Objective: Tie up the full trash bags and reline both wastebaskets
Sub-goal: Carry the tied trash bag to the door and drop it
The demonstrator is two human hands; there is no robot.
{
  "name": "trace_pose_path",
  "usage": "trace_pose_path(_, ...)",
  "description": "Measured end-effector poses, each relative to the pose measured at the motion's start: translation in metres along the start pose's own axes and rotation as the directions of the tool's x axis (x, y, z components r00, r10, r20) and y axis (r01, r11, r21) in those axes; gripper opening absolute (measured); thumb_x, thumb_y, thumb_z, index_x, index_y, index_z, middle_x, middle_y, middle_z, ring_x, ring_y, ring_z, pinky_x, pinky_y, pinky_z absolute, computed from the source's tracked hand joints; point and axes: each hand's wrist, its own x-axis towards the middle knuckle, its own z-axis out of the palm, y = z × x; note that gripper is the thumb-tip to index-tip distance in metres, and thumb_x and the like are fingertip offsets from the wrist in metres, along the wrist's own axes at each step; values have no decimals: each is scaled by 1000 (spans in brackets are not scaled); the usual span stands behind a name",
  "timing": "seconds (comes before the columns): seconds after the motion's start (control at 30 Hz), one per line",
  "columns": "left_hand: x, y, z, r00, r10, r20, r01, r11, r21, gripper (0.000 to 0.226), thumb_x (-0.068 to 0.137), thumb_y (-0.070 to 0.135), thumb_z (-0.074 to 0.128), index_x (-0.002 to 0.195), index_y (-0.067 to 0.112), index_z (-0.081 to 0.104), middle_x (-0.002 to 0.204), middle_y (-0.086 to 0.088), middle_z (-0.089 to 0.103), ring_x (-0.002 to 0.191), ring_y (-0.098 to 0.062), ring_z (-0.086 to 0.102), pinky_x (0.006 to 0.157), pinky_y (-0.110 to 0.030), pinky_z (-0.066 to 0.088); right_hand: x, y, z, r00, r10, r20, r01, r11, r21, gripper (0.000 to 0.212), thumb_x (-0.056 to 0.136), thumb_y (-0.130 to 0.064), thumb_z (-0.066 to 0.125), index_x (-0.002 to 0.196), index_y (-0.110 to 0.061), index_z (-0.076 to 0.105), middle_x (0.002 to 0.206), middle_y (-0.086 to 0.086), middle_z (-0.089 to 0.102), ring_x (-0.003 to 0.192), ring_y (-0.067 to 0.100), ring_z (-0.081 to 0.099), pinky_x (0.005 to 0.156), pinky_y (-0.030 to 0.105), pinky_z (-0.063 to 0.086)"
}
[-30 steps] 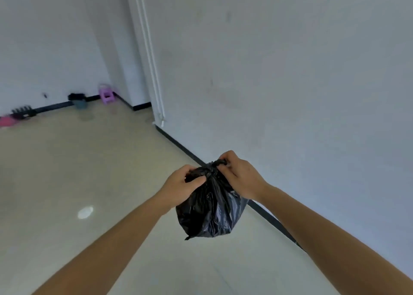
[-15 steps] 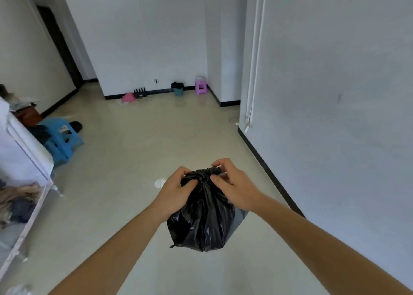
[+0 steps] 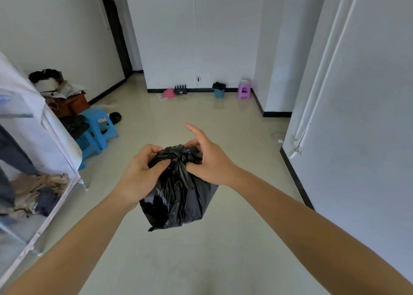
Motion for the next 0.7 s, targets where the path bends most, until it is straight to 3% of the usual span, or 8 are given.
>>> trace_pose_path(0.13,100,-27,-26,998,-35,-47,32,998,-60,7,96,9,58,99,14,59,92,-3,71,76,-8,68,68,-23,48,112,40,13,999,20,29,-21,999,26,81,86,-14,66,154,-29,26,122,-10,56,106,11,59,90,21,42)
trace_pose_path(0.27,204,-32,-48,994,-93,-58,84,987,-139,8,97,8,56,103,12,59,91,-5,70,76,-14,68,66,-26,51,220,68,13,997,51,56,-52,998,29,60,87,-15,67,143,-24,48,126,-8,59,105,8,59,91,20,41)
trace_pose_path(0.43,332,-39,-55,994,-99,-52,90,985,-147,9,97,7,56,104,12,57,88,-4,70,68,-9,68,58,-19,52,338,117,-2,999,38,23,-39,999,35,49,87,-16,66,135,-25,57,134,-7,60,119,6,57,102,19,42)
trace_pose_path(0.7,568,-92,-37,992,-113,-55,103,983,-151,12,96,1,53,104,10,57,85,-4,69,66,-8,68,56,-18,52,544,244,-15,998,59,5,-59,993,106,29,91,-17,61,116,-28,68,114,-11,69,102,4,64,88,16,48)
